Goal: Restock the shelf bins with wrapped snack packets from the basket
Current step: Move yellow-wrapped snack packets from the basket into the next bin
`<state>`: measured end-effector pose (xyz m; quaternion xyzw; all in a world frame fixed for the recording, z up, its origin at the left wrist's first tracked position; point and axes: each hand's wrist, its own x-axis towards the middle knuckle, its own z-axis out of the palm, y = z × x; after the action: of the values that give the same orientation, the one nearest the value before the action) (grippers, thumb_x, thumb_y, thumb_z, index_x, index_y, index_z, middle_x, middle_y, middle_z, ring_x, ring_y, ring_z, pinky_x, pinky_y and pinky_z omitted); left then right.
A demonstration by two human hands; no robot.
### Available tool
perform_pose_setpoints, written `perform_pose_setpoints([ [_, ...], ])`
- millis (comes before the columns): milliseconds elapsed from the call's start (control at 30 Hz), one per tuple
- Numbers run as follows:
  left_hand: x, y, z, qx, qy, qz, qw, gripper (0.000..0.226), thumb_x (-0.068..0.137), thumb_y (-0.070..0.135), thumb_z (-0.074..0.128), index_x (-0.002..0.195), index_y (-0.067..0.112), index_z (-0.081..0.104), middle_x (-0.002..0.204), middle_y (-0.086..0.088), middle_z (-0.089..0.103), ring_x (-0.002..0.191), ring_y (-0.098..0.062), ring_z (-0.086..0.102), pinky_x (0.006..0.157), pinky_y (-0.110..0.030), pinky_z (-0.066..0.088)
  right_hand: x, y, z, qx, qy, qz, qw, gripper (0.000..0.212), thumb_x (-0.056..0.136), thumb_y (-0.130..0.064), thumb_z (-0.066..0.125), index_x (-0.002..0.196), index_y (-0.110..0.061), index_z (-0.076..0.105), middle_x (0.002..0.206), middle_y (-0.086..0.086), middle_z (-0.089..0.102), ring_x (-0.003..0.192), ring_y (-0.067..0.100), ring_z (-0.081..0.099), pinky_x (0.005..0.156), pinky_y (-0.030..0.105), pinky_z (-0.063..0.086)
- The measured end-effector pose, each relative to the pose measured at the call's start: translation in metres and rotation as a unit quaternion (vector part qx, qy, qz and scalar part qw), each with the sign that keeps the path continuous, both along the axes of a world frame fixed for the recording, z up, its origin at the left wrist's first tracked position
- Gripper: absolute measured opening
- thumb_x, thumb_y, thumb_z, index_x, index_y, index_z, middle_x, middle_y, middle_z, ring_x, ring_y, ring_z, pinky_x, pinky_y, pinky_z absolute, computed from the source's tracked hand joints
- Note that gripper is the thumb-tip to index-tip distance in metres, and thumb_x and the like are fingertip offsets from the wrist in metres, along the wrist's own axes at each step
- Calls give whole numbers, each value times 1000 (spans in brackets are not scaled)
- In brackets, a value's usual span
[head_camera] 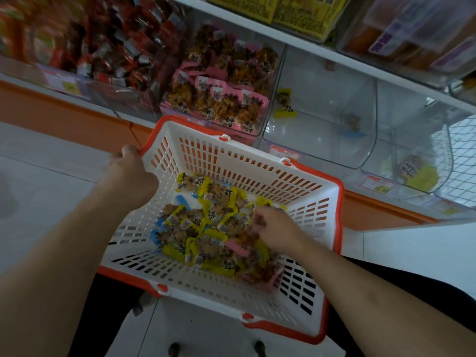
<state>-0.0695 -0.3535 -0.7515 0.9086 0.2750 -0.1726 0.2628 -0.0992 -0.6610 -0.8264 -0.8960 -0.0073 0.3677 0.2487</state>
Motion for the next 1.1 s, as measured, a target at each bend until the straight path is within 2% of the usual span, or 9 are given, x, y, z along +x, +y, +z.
perform_pose_setpoints([
  [133,-2,-10,17,36,-122,-36,991,52,90,12,60,140,9,44,143,-17,40,132,-41,40,109,-53,41,21,17,60,150,1,-128,980,8,104,-18,69,97,-17,68,87,-10,81,80,10,78,66,37,66],
  [200,-4,-25,35,-8,-169,-76,983,36,99,20,58,134,19,57,134,-6,57,119,-26,57,96,-37,52,28,25,91,177,-27,-123,976,5,103,-20,72,98,-19,70,77,-7,79,64,12,73,58,35,62],
  [333,-11,-59,61,-305,-76,-105,944,23,100,48,61,102,29,74,94,9,77,80,-7,74,76,-36,64,37,36,128,231,-79,-102,964,9,101,-26,73,92,-26,71,73,1,78,55,14,61,60,36,52],
  [500,-8,-66,54,-421,-12,-129,898,23,88,23,82,109,30,76,100,5,79,92,-12,77,85,-42,64,48,38,139,272,-140,-165,938,7,103,-30,70,99,-29,76,83,-10,81,72,2,73,75,36,57],
  [567,0,-64,50,-419,-47,-98,901,32,84,21,87,112,29,76,102,3,78,92,-19,78,83,-50,64,55,38,136,284,-165,-209,921,11,104,-31,68,100,-35,78,87,-10,80,82,8,76,76,38,62],
  [667,8,-67,49,-417,-118,-36,900,25,85,10,83,104,23,75,85,6,77,78,-18,78,72,-38,65,66,40,135,299,-186,-224,909,10,107,-32,63,108,-38,72,90,-9,78,85,16,75,74,40,62],
  [833,18,-73,43,-415,-158,3,896,21,91,5,75,98,25,74,82,3,80,72,-16,77,64,-24,60,72,41,128,254,-241,-92,932,34,92,-31,81,115,-40,59,118,-20,60,109,5,66,81,23,56],
  [933,27,-72,41,-421,-148,-2,895,22,92,4,74,94,26,76,86,2,81,81,-17,78,75,-32,63,74,49,117,200,-277,-63,938,42,86,-32,88,115,-40,59,121,-21,57,110,4,63,84,27,57],
  [1100,36,-65,44,-456,-120,15,882,16,98,13,67,104,25,76,93,1,81,89,-17,78,90,-43,60,84,60,114,280,-201,-186,920,47,81,-8,91,109,-38,66,103,-7,76,93,12,76,83,37,65],
])
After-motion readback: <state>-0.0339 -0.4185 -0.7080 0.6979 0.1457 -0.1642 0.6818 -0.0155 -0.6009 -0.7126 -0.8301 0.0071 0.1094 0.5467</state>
